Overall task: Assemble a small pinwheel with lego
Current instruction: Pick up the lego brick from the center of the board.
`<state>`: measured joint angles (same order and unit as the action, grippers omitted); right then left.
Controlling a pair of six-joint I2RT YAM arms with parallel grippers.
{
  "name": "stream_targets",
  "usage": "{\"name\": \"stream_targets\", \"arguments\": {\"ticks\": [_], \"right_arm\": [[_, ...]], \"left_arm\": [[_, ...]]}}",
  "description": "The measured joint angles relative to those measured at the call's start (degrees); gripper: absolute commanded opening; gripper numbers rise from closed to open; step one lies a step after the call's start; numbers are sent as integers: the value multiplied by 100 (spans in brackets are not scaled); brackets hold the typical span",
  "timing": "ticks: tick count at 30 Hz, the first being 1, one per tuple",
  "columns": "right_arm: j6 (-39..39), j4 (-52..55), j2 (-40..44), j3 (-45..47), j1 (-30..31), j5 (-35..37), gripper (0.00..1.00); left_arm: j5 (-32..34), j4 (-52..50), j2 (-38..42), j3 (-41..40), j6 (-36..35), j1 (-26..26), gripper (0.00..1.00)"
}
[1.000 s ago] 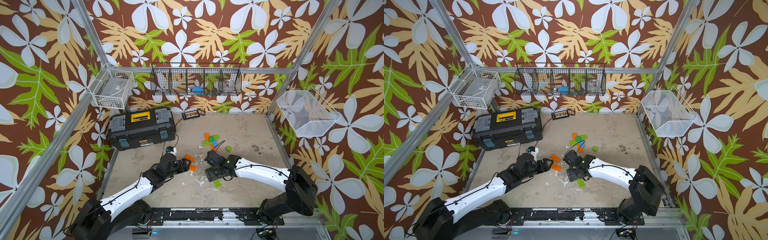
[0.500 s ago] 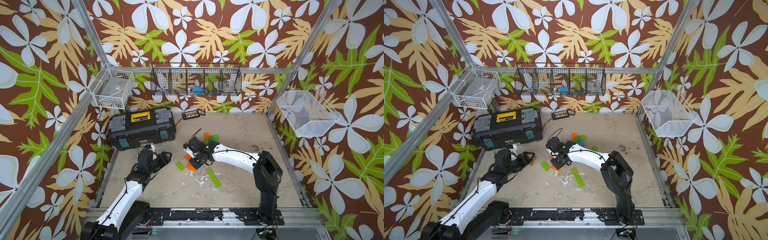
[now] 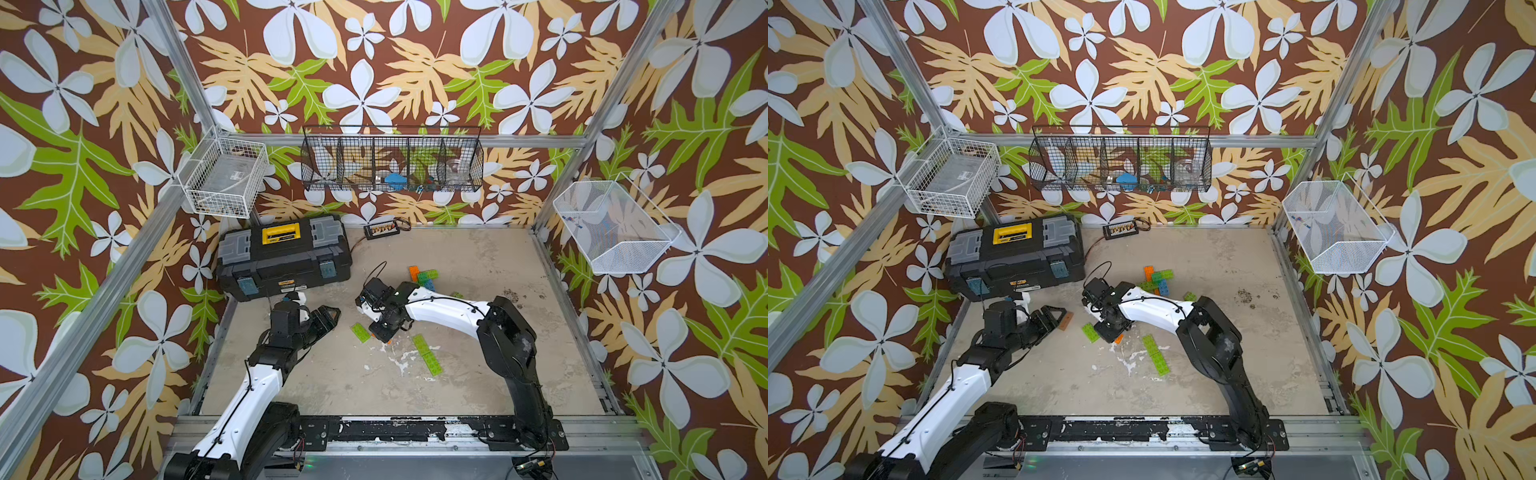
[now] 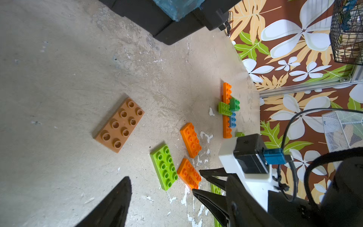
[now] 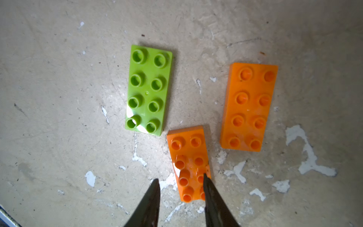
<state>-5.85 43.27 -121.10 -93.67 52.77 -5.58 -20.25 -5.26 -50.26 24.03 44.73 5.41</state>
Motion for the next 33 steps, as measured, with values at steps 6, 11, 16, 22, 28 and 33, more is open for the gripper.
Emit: {"name": "stream_targets", "arguments": {"ticks": [6,11,16,22,28,33], "right_arm": [[11,44,-129,-33,9,-24,36],[9,57,-186,-79,15,-31,33],[9,90,-214,-118,50,26,32],[-13,140,-125,-129,177,157,35],[-76,157,79,-212,210,271,34],[-76,203,-79,-214,267,262,33]], "left_arm": [[-61,-2,2,-52,-4,-4,76],[-85,4,-11,-85,-4,-4,77],[-105,15,-31,-87,-4,-4,76],[-125,15,-11,-90,-9,-7,76],[-127,26,22,-138,-22,-7,76],[-133,33,22,-146,-24,-7,76]]}}
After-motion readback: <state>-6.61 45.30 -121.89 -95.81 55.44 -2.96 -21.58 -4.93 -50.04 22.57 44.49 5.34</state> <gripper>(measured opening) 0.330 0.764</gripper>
